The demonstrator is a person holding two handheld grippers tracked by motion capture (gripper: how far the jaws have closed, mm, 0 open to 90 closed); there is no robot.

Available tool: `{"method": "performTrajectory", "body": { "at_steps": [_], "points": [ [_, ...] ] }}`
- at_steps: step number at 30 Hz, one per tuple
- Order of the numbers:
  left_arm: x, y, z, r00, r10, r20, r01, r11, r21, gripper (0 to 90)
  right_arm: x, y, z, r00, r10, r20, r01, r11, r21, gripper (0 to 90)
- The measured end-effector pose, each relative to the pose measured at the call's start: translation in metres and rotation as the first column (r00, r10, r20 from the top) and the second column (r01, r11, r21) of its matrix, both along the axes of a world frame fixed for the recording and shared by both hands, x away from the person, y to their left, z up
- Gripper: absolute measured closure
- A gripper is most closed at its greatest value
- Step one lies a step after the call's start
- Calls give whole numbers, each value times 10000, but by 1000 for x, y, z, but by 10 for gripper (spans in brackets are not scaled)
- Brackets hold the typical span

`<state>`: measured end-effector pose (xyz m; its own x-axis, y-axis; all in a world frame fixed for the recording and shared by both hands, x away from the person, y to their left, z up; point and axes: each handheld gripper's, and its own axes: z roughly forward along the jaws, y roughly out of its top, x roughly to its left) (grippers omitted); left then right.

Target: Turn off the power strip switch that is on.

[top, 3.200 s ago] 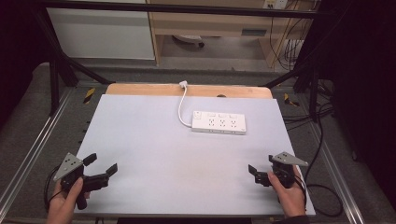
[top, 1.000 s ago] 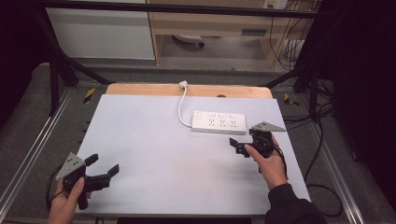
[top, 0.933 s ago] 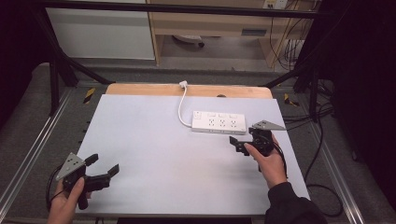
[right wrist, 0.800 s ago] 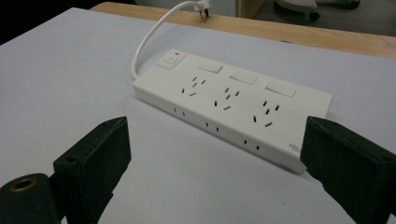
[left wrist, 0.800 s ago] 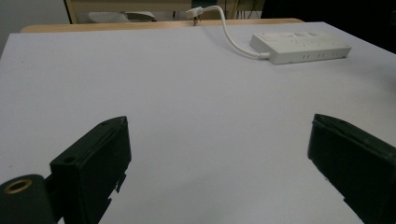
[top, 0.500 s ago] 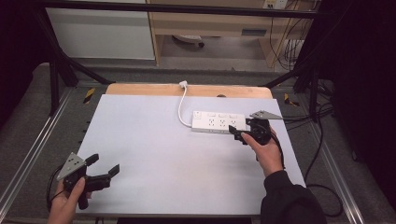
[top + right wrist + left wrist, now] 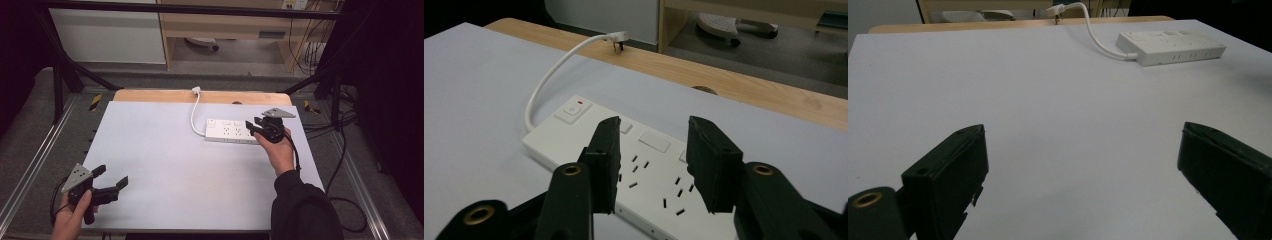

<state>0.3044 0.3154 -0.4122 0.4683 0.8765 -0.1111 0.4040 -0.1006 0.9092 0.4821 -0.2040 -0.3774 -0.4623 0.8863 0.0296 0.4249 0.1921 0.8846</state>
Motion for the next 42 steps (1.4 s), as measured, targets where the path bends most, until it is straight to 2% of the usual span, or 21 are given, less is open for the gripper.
{"method": "performTrajectory", "body": {
  "at_steps": [13,18,25,34,42],
  "points": [
    [0,0,0,10000,-6,5,6,10000,-18,60,27,12,-3,9995,59,304,-51,9996,-262,795],
    [0,0,0,10000,-15,21,15,10000,-25,60,35,15,-1,9990,94,437,-86,9998,-191,859],
    [0,0,0,10000,-36,57,36,10000,-31,60,43,21,-3,9989,92,449,-86,9999,-139,900],
    [0,0,1,10000,-15,80,16,10000,-25,60,52,29,-5,9987,116,503,-111,9999,-103,900],
    [0,0,1,10000,-28,95,28,10000,-27,60,62,32,-18,9992,-151,359,151,9999,0,900]
  ]
}}
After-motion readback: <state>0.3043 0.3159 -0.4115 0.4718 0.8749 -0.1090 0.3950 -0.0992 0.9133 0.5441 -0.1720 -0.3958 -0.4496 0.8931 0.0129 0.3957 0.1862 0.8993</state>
